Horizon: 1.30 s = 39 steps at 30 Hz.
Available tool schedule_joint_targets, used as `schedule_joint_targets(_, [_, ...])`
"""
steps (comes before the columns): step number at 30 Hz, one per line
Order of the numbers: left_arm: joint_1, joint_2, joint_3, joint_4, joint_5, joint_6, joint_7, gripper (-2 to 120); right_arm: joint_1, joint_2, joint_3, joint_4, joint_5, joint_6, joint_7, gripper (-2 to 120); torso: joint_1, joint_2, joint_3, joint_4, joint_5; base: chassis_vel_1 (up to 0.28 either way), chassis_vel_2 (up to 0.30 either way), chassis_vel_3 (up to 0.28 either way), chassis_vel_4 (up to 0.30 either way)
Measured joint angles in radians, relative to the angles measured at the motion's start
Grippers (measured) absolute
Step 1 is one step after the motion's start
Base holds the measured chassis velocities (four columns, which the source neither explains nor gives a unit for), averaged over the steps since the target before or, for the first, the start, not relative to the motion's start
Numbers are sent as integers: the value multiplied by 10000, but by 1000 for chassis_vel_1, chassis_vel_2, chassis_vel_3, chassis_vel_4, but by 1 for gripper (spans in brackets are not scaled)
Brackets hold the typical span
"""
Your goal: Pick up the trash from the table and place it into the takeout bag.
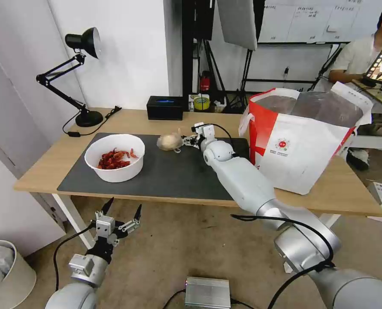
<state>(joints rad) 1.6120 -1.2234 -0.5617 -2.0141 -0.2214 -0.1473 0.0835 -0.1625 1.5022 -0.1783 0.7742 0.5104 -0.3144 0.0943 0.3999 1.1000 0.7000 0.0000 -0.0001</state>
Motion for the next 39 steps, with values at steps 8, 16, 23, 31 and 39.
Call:
schedule_joint_targets(8, [28,-3,24,17,1,-135,0,100,-3,57,184,-293,22,-93,-106,100,0,0,0,0,0,0,0,0,0])
schedule_joint_targets(16, [68,8,23,22,5,-184,1,100,-50,123,343,-487,51,-148,-137,92,0,0,0,0,1,0,0,0,0])
schedule_joint_targets(23, [64,-11,82,17,27,-188,2,100,-170,70,390,-464,92,-196,-139,63,1,-1,0,0,1,0,0,0,0])
schedule_joint_targets(31, [46,-14,110,15,41,-191,3,100,-306,-78,390,-140,366,-238,-87,35,0,0,0,0,1,0,0,0,0])
schedule_joint_targets(39, [74,-35,129,-4,75,-192,4,100,-594,-553,347,651,677,-271,62,5,0,0,0,0,1,0,0,0,0])
